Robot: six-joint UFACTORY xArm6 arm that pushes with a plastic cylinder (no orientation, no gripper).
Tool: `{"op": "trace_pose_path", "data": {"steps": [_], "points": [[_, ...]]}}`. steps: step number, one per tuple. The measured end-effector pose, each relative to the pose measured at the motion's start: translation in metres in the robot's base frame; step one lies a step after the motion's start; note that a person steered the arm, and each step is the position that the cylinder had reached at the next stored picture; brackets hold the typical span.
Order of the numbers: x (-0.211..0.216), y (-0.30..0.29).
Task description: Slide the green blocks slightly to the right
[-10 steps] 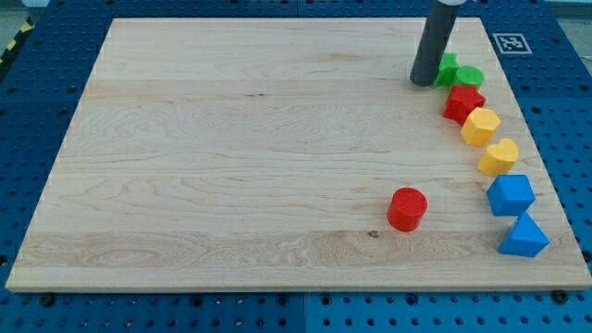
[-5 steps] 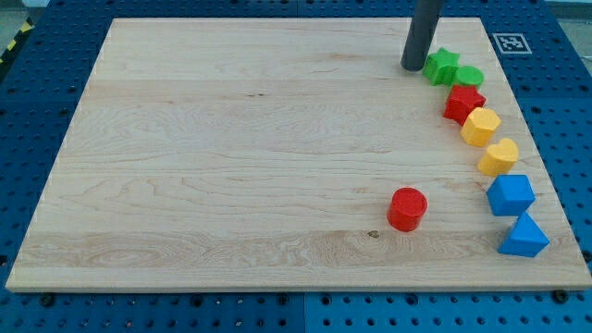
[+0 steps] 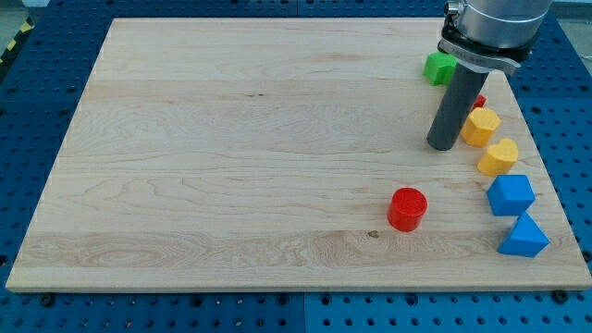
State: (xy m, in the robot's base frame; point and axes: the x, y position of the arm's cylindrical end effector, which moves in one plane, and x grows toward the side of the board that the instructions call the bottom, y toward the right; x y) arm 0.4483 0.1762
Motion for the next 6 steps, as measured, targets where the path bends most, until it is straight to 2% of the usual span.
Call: {"op": "trace_pose_path", "data": {"steps": [4, 6], "points": [[-0.101, 0.000], [-0.164, 0.000]]}}
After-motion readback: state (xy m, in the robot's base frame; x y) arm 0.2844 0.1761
